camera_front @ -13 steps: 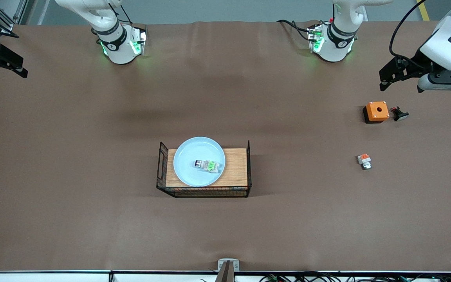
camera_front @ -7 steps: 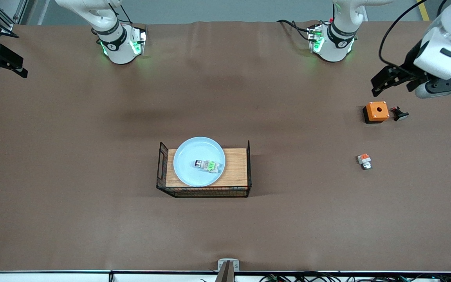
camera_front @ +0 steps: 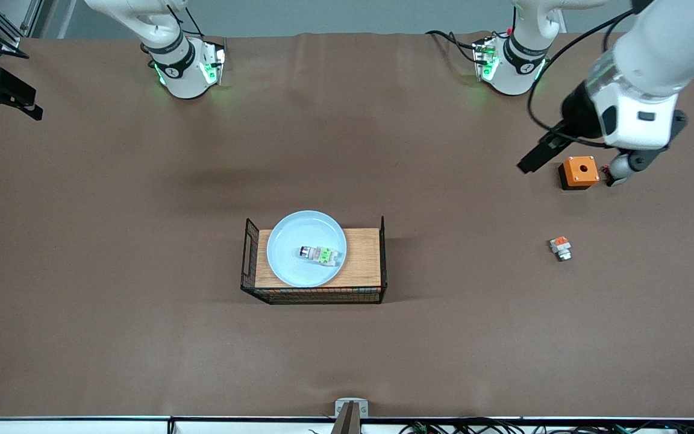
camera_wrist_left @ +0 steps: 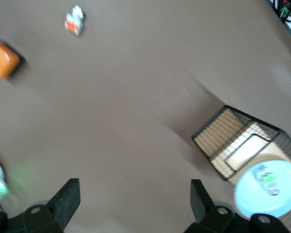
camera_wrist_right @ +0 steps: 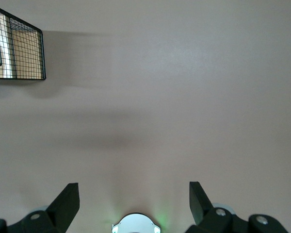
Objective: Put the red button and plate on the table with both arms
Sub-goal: 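Reach the left gripper down to the green switch on the plate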
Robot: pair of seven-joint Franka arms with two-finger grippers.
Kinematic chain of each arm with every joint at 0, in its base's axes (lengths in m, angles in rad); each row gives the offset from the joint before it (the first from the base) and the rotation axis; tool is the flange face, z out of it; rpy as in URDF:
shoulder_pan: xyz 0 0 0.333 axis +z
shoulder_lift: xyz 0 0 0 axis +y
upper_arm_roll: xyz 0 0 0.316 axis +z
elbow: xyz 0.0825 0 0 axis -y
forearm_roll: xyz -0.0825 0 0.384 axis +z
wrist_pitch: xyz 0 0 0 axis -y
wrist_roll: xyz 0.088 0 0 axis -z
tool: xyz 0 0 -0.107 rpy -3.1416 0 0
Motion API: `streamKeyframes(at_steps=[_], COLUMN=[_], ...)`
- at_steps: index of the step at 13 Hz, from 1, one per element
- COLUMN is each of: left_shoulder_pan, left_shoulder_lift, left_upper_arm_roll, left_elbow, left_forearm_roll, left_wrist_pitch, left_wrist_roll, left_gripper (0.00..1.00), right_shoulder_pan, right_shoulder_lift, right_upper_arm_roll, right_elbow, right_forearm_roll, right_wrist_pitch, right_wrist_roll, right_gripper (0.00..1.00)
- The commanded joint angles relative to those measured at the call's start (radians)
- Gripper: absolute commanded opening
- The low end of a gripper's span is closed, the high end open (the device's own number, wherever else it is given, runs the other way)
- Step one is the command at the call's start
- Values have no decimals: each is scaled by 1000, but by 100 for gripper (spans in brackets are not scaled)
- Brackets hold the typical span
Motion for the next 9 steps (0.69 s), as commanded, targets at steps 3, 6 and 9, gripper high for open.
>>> streamKeyframes(at_steps=[3, 6, 9], left_shoulder_pan=[-214, -326, -408], left_shoulder_lift=[263, 365, 461], left_upper_arm_roll=[3, 15, 72], left_elbow=[214, 240, 287], left_forearm_roll=[11, 11, 3], left_wrist_pitch=[53, 203, 352], left_wrist_roll=[-475, -718, -825], left_gripper=[100, 100, 100], right_shoulder_pan=[-12, -105, -194], right_shoulder_lift=[21, 33, 56], right_upper_arm_roll=[0, -2, -2], right_elbow=[23, 17, 17], right_forearm_roll=[23, 127, 222], right_wrist_pitch=[-27, -58, -83], right_wrist_roll=[16, 16, 16], right_gripper=[100, 100, 100])
